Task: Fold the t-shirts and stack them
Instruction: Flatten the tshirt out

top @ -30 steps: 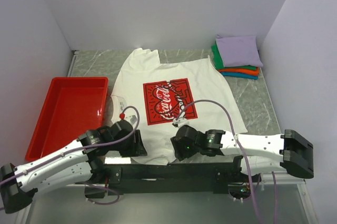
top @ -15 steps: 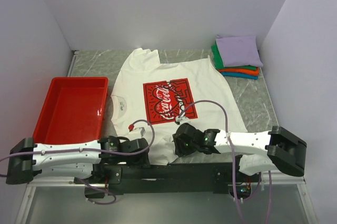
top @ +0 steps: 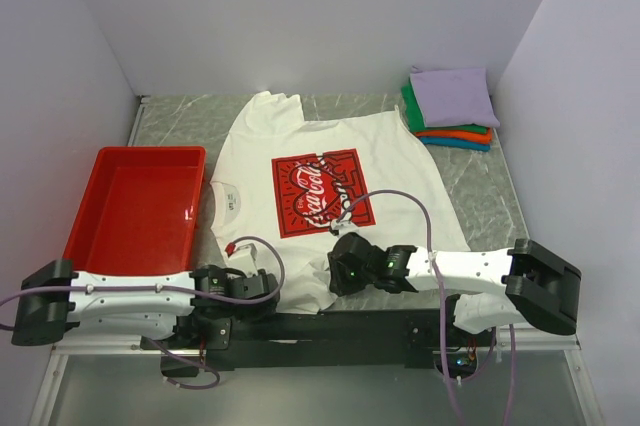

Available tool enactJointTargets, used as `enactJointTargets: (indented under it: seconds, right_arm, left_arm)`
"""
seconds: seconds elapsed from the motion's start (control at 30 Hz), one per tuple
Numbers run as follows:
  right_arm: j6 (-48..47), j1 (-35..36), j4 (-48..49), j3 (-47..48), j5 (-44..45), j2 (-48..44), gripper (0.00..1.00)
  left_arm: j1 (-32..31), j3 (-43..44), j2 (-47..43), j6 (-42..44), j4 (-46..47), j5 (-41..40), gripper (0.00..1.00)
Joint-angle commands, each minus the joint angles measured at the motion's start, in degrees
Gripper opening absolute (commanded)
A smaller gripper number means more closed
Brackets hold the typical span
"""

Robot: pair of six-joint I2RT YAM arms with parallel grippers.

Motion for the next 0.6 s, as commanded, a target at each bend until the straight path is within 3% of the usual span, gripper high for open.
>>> enactJointTargets:
  seconds: [0.0,0.33,0.57]
  right_arm:
    - [0.58,-0.46,1.99,0.25,0.15,-0.17,0.3]
    - [0.76,-1.25,0.94,0.95,0.33,-1.84,0.15]
    - [0.06,-2.48,-2.31,3.5,0.07,-4.82,0.05]
  left_arm:
    - [-0.38,-0.75,2.37,-3.7,2.15,-2.35,0.48]
    - [-0.29,-1.28,2.74,-6.16,4.63,-5.94,0.46]
    - [-0.29,1.18,0.28,-7.13,0.32,-11.48,0.31]
